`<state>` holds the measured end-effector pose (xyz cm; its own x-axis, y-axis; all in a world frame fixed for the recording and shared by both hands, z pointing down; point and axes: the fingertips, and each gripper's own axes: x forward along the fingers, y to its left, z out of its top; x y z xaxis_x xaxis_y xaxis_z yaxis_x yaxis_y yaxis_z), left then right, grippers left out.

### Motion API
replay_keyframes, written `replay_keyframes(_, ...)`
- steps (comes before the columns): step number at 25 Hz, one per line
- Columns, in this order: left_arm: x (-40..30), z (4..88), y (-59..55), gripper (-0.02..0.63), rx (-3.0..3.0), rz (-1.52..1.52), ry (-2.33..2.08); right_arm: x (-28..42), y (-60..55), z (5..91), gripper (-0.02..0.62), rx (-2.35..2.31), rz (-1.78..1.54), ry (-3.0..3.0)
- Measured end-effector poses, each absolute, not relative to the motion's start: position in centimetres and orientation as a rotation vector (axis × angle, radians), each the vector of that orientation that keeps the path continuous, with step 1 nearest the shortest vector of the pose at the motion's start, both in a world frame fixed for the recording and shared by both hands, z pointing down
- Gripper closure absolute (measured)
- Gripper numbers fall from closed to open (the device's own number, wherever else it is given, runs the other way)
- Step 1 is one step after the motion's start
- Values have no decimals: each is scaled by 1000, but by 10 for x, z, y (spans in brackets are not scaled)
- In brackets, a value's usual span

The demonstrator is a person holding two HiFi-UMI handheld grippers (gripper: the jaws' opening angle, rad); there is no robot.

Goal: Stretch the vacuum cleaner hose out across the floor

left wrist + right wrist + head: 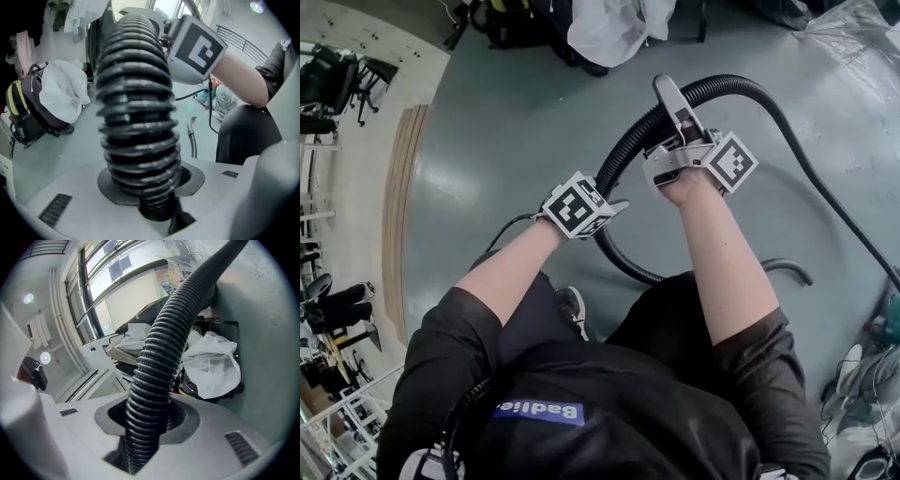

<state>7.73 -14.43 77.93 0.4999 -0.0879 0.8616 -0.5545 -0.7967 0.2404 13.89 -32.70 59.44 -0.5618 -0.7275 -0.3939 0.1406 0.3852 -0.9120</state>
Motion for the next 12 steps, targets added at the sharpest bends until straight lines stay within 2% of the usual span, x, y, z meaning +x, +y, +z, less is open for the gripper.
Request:
replay_keyframes(2,81,773,-147,483,2213,1241,-514,156,-329,603,448,-531,-1285,1772)
replay_keyframes(3,80,769,-148,492,2195,1260,-500,163,-329,607,448,-553,-1276,1789)
replay_keyframes(8,53,748,-164,497,2149,1535,-473,161,-325,618,359,-564,-1258,1950)
replay_keyframes(12,27,723,-168,497,2111,1680,-410,147,-314,632,345,-553,-1337,1906)
